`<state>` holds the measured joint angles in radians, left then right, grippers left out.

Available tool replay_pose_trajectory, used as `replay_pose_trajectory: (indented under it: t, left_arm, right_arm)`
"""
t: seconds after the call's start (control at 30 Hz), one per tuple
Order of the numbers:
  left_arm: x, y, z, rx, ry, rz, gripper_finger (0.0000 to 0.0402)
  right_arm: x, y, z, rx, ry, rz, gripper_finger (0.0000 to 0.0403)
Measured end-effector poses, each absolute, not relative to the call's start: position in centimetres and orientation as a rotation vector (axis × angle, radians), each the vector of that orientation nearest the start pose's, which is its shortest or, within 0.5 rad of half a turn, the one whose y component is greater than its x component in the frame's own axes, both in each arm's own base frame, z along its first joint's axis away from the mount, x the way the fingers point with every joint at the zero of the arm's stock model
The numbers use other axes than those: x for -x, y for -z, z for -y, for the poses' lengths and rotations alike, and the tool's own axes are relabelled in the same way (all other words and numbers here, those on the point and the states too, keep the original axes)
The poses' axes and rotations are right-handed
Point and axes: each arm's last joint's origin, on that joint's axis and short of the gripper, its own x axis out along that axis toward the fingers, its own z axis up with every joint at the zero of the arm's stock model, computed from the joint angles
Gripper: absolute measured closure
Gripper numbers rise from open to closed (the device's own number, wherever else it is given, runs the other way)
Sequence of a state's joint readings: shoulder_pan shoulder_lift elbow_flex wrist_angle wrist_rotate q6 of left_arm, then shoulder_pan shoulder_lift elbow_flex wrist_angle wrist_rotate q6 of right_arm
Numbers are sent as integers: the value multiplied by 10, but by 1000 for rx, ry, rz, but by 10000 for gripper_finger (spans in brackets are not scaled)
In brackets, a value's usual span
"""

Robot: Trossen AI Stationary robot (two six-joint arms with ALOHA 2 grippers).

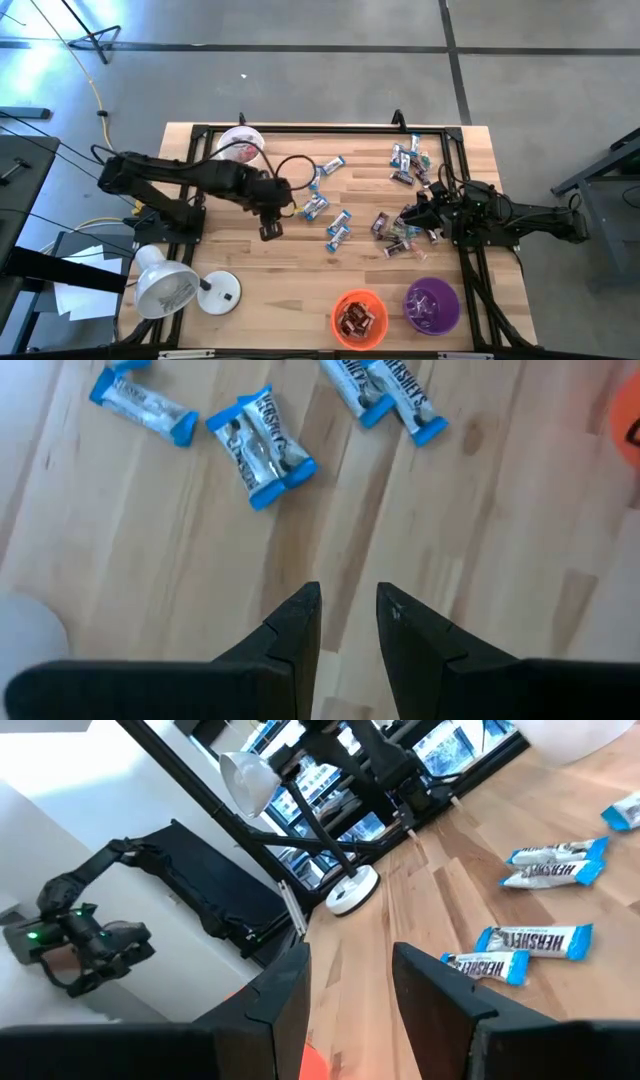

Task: Organize candy in baskets
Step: Put the white chocolate into the purple bucket

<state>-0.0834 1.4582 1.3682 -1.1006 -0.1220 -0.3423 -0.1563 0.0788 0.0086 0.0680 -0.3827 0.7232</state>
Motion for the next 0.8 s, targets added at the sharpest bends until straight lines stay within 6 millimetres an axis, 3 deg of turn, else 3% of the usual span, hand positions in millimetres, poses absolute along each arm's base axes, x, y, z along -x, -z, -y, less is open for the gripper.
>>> replay_pose_trajectory:
  t: [0.4,0.6,0.8]
  left_arm:
    - [-261,-323,58,283,-202,-1130,313]
    - [-258,-323,68,400,-231,-1134,313]
    - [-259,-324,69,431,-245,-1123,313]
  right_arm:
    - [-101,-167,6,-723,-184,-72,265]
    - [-101,-169,11,-868,-18,12,265]
    - [-101,-165,14,-889,102,24,265]
